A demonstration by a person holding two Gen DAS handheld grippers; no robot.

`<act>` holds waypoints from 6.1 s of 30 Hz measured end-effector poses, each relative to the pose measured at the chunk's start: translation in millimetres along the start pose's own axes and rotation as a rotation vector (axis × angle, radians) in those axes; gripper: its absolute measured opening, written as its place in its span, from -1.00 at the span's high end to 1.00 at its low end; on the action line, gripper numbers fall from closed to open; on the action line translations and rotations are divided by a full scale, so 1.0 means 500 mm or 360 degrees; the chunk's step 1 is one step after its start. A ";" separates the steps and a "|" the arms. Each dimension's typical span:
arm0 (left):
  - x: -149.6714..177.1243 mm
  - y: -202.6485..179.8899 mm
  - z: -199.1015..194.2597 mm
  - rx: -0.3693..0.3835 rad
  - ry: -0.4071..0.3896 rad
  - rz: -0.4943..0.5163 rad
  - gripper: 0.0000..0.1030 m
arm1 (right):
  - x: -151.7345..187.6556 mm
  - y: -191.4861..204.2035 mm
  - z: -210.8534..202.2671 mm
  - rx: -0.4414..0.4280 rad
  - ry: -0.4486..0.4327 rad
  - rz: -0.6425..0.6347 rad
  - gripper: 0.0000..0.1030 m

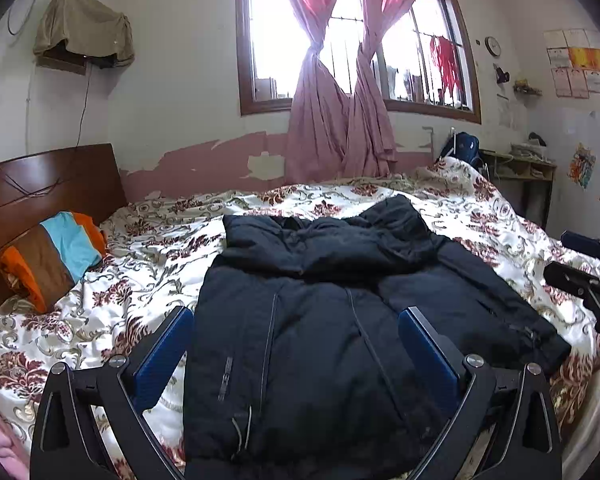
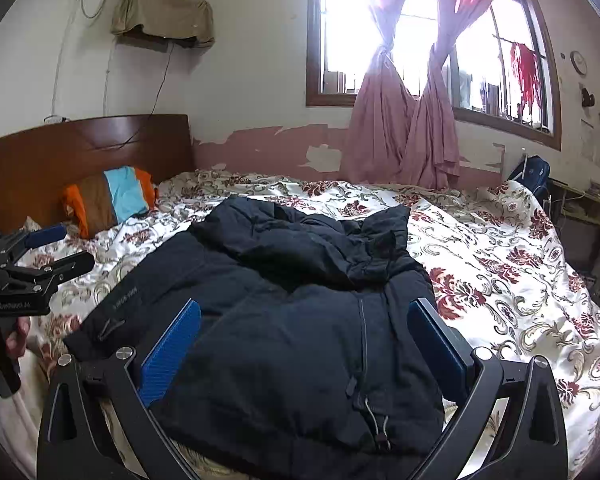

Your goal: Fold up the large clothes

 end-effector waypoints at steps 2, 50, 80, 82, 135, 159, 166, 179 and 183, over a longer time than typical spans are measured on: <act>0.012 0.002 -0.002 0.0003 0.0008 -0.0003 -0.99 | 0.013 0.003 -0.008 0.0007 0.0000 -0.0029 -0.97; 0.361 -0.033 0.104 -0.0303 0.0515 0.0485 -0.99 | 0.285 0.038 0.089 0.0246 0.0557 -0.0495 -0.96; 0.309 -0.011 0.105 -0.0502 0.0244 0.0665 0.22 | 0.237 0.010 0.088 0.0528 0.0199 -0.0591 0.29; 0.314 -0.017 0.110 -0.0509 0.0267 0.0693 0.36 | 0.238 0.014 0.084 0.0515 0.0190 -0.0572 0.37; -0.249 0.102 0.027 -0.0283 -0.0125 0.0238 0.88 | -0.203 -0.039 -0.030 0.0442 -0.0303 -0.0571 0.89; -0.324 0.082 0.612 -0.0409 0.0265 0.0106 0.87 | -0.320 -0.141 0.589 0.0658 0.0142 -0.0536 0.89; -0.314 0.105 0.608 -0.0200 0.0267 -0.0053 0.77 | -0.299 -0.142 0.631 0.0622 0.0214 -0.0535 0.87; -0.312 0.097 0.433 0.0030 0.0083 -0.0145 -0.88 | -0.250 -0.158 0.432 0.0271 0.0094 -0.0244 -0.35; -0.226 0.042 0.376 0.0136 0.0072 0.0021 -0.88 | -0.176 -0.149 0.370 0.0099 0.0102 -0.0169 -0.49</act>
Point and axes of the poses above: each gripper's, at about its wrist camera, not at the fingertips, and z roughly the way its jaws point, y to its left, x to its underside, the point moved 8 cm from there along z, roughly the way its jaws point, and after that the axes turned 8 degrees about y, right-handed, at the moved point
